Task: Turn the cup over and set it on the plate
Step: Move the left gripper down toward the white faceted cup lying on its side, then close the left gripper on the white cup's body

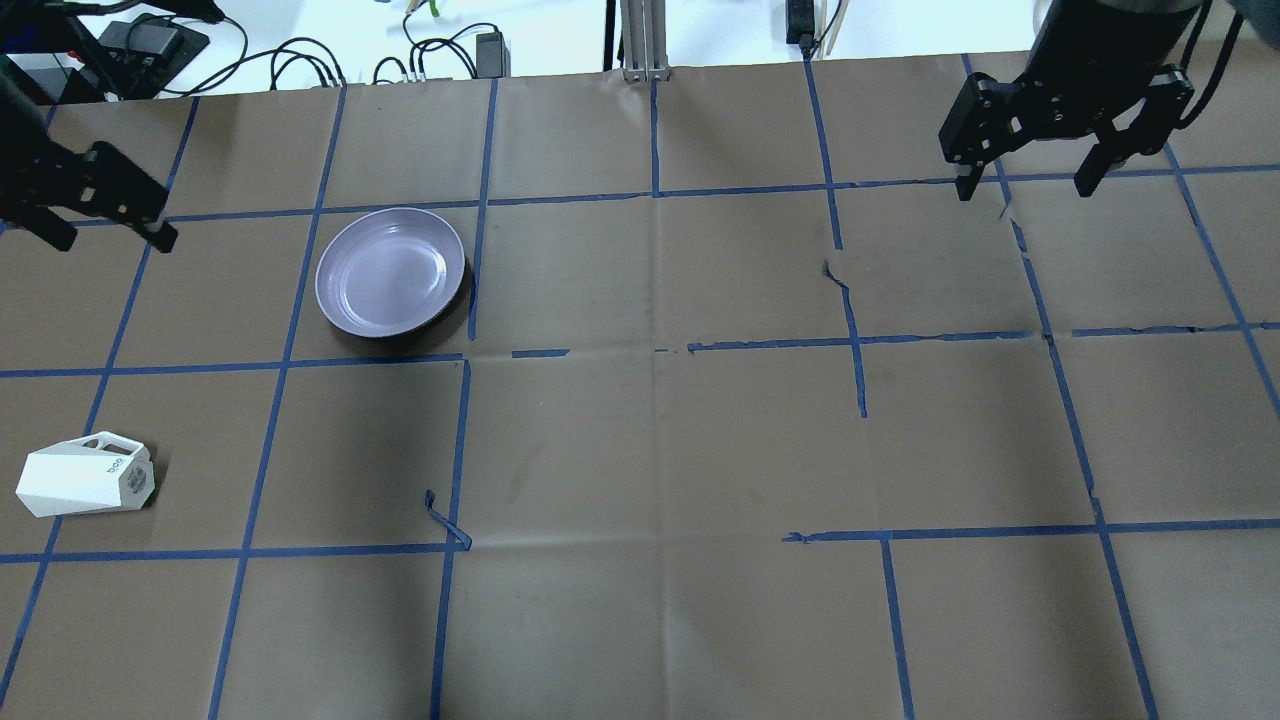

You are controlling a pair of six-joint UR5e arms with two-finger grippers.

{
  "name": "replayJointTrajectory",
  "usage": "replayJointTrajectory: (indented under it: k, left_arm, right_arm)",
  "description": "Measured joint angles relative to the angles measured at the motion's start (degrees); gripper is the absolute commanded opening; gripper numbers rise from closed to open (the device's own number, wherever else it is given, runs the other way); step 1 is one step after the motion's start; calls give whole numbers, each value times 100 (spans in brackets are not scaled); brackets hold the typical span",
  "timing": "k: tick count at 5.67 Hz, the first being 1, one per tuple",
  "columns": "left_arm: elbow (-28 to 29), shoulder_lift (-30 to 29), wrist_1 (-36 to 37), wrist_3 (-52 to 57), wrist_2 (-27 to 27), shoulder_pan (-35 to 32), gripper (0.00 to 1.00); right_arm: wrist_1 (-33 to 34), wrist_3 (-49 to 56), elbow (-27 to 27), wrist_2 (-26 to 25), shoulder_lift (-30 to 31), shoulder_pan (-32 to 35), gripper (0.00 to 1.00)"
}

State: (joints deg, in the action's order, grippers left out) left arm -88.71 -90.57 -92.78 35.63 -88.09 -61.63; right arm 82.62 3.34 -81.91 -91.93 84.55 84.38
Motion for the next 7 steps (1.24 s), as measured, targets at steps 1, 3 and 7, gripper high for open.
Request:
replayJointTrajectory:
  k: [1, 3, 7]
  left_arm:
    - [-33, -238, 4, 960, 100, 768, 99]
    - [2, -1012, 57, 2187, 666, 1945, 99]
    - [-9, -2507, -91, 3102, 1403, 3073, 99]
  right_arm:
    - [0, 0, 0, 0, 0, 0, 100]
    - [0, 0, 0, 0, 0, 0, 100]
    - [0, 0, 0, 0, 0, 0, 100]
